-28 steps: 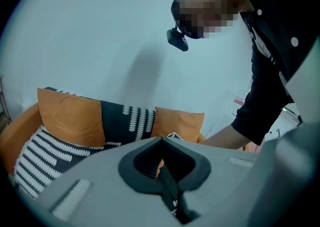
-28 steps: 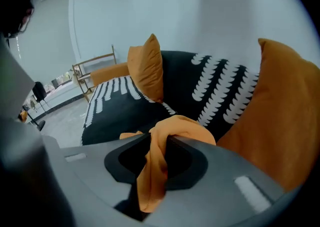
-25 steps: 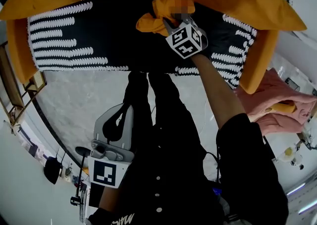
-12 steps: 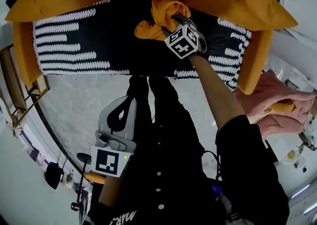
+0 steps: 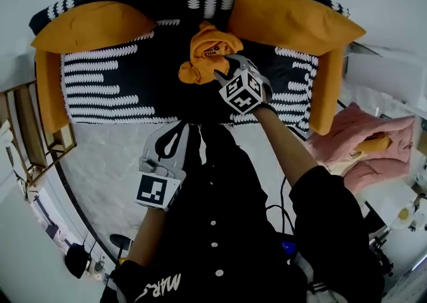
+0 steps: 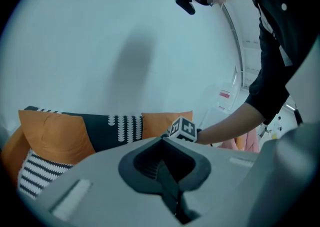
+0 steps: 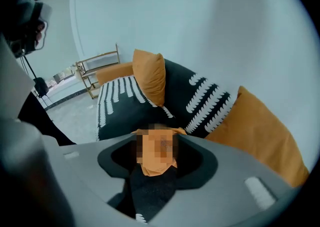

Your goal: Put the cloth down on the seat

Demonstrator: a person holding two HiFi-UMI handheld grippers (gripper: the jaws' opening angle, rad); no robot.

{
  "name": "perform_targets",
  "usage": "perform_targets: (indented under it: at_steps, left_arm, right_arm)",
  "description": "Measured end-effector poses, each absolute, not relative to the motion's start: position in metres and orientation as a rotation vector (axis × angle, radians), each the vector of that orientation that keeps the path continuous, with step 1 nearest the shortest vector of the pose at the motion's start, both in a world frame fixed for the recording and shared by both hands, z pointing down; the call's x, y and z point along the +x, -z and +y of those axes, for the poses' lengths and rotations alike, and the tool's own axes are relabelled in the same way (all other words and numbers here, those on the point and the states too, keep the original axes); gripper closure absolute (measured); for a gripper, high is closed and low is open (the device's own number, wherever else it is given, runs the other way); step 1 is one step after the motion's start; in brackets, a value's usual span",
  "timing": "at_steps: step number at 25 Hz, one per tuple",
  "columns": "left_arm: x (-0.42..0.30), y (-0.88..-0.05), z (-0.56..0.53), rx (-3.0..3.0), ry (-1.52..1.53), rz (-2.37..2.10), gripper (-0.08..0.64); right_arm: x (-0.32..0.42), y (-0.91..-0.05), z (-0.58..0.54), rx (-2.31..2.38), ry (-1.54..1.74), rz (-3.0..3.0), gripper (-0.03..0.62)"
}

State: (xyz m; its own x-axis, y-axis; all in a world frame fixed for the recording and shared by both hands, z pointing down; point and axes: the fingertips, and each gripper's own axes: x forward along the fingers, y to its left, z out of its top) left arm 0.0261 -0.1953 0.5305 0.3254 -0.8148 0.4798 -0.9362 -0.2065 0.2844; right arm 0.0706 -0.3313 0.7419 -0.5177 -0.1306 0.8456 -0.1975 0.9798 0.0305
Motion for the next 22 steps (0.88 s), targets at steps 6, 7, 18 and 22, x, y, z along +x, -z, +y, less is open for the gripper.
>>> perform_targets:
  at_steps: [6,7,18,22]
  left_arm:
    - [0.03,-0.532,-0.207,2.12,-0.363,-1.505,0.56]
    - [0.032,-0.534,-0.208,2.118,-0.368,-1.498,0.56]
    - [0.032,-0.497,-0.238,2.245,-0.36,-1.47,0.56]
    - [0.029,-0.491,-0.25,2.263,-0.346,-1.479,0.56]
  right_arm:
    - [0.076,-0.668,-0.307,0.285,-0.076,-2.233,0.521]
    - [0.079,-0.658,-0.304,0.31,-0.08,-2.251,0.533]
    - [0.14,-0.561,-0.3,0.638,-0.163,-2.389,0.565]
    - [0.158,-0.534,-0.304,0.746,-0.208,-2.409,0.565]
